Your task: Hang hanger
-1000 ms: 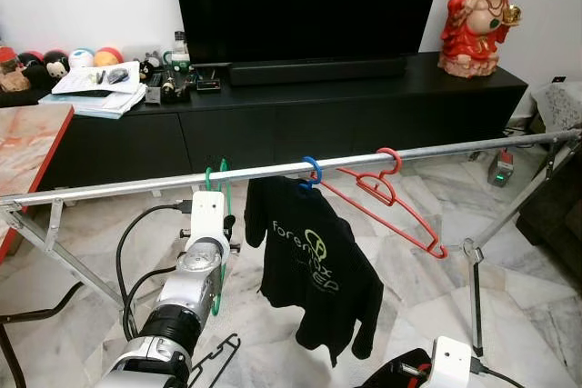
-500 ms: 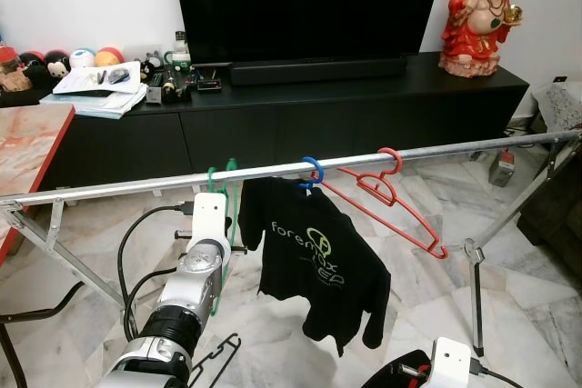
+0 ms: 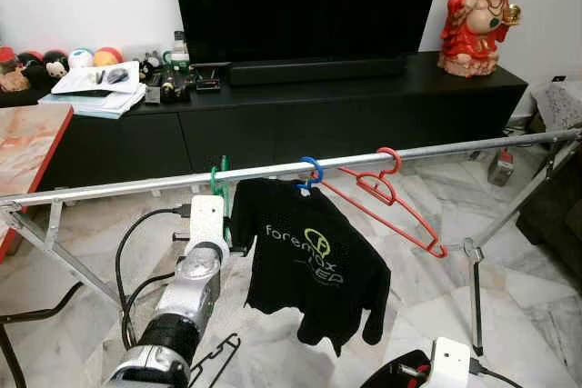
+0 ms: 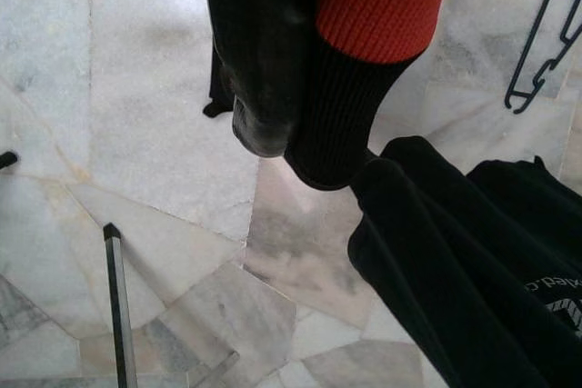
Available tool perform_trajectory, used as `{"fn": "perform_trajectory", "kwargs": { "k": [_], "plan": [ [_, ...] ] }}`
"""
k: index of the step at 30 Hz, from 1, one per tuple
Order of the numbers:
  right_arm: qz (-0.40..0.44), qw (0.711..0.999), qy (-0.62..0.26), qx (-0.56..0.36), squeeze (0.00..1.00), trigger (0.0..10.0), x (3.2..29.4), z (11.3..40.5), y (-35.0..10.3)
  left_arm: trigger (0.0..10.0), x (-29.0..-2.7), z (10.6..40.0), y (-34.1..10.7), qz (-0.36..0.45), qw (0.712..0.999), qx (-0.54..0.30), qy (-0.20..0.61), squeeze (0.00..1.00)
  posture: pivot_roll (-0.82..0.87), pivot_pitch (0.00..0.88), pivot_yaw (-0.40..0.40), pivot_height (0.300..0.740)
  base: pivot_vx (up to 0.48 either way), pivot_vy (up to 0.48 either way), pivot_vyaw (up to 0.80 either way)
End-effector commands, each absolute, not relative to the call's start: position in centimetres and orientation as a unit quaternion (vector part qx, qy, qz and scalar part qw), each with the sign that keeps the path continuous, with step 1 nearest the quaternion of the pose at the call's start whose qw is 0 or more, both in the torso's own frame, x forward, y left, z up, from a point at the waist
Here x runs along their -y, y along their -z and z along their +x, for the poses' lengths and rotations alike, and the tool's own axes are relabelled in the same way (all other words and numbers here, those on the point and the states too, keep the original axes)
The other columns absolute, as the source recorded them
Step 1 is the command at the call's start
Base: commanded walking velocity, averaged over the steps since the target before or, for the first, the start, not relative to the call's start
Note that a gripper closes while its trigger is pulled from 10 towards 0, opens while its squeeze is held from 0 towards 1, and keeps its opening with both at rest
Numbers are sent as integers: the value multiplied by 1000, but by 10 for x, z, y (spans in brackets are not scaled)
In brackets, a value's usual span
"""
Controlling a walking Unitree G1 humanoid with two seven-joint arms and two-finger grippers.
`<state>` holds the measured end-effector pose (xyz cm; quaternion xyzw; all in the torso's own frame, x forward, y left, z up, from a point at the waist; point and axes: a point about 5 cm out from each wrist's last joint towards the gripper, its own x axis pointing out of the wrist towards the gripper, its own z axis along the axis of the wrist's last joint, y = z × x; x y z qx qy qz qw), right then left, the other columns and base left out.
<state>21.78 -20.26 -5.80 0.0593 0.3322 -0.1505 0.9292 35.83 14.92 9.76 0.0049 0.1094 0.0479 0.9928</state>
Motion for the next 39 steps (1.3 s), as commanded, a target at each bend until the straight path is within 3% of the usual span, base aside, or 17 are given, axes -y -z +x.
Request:
{"fn": "perform_trajectory", "kwargs": {
  "k": [1,7,14,15,16,17,18,19,22,26,35,39],
  "plan": [
    [59,931,151,-328,0,10000,204,221,56,0,-151,359,-109,9,997,-70,-42,0,61,0,10,740,0,0,0],
    [58,930,150,-329,0,10000,205,220,56,0,-161,347,-110,20,998,-41,-35,0,65,0,7,740,0,0,0],
    [55,930,148,-331,0,10000,207,220,56,0,-181,317,-86,98,993,-61,5,0,76,0,0,740,0,0,0],
    [55,930,147,-332,0,10000,207,220,56,1255,-188,307,-74,117,989,-85,16,0,79,0,-2,740,0,0,0],
    [55,930,147,-332,0,10000,207,220,56,1255,-188,307,-74,117,989,-85,16,0,79,0,-2,740,0,0,0],
    [54,930,147,-332,0,10000,208,220,56,4941,-193,299,-62,117,987,-106,20,0,85,0,-2,740,0,0,0],
    [54,930,147,-332,0,10000,208,220,56,4941,-193,299,-62,117,987,-106,20,0,85,0,-2,740,0,0,0],
    [54,930,147,-333,0,10000,208,220,56,10000,-202,292,-50,126,984,-126,14,0,83,0,-6,740,0,0,0],
    [53,930,145,-334,0,10000,208,220,56,10000,-232,270,-14,144,968,-202,-29,0,84,0,-10,740,0,0,0],
    [54,930,145,-333,0,10000,208,221,56,10000,-248,236,23,136,943,-298,-53,0,81,0,-7,740,0,0,0],
    [56,931,147,-331,0,10000,205,222,55,10000,-230,159,84,107,876,-469,-30,0,68,0,-6,740,0,0,0],
    [56,930,148,-331,0,10000,206,222,55,10000,-229,153,88,91,872,-479,-43,0,68,0,-7,740,0,0,0]
  ]
}}
